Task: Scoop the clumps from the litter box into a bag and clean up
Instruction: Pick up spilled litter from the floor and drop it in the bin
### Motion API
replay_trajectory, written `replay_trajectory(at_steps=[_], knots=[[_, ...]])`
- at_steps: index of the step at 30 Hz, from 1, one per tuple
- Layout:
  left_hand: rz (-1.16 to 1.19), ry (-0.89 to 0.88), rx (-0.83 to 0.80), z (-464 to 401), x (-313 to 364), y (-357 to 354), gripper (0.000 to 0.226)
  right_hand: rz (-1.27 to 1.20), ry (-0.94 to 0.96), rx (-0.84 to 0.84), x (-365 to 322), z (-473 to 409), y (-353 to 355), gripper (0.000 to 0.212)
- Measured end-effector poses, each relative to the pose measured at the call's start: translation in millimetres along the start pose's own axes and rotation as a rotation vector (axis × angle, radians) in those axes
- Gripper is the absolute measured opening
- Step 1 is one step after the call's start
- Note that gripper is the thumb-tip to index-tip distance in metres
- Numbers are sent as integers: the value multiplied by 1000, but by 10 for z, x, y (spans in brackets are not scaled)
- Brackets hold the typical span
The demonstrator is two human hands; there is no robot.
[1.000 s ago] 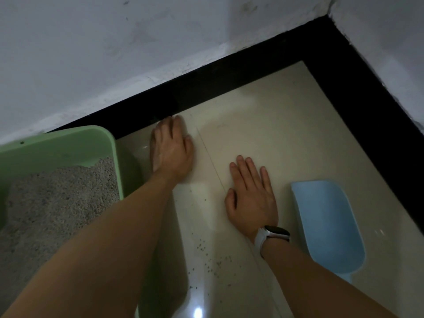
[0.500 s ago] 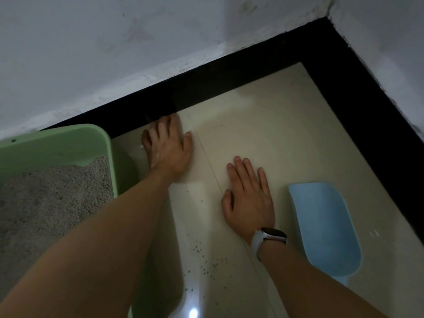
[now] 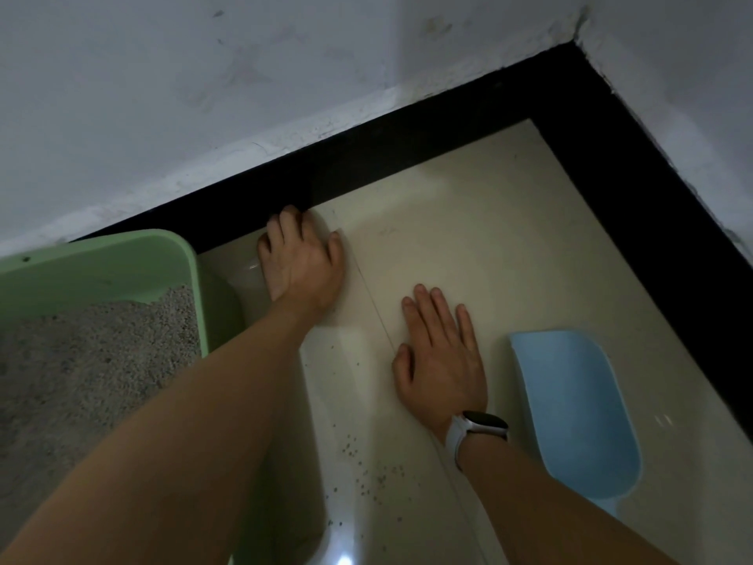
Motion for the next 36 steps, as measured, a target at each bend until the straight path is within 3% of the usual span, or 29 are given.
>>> replay_trajectory(at_steps=[3,6,8,11,17,33,36], knots=[[24,38,-46,128,-58,-108,61,-4,-2,3,-2,0,11,57],[70,-88,-57,407,-44,-196,64,-11,2,7,-10,0,10,57],[205,-183,-39,633,20,-157,68,-12,3,6,-14,-3,7,57],[379,-140,-3,689,55,-82,61,-8,-1,11,-16,6,7,57],[174,-40,-32,114,90,-96,60,-7,10,17,-19,-6,4,57],[-61,-267,59,-122,105,92,48,-4,15,19,-21,-6,16,58],[-2,-254,67,-23,73,116,43,-6,10,17,-20,-4,10,58]])
Point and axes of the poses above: each hand's wrist, its own z-axis away from the middle knuckle, its own y-axis out of the back of the hand, x = y × z, the point moved 7 cm from there along -z, towards the middle knuckle, and after that the axes turned 6 degrees about y, right-handed, at the moved point
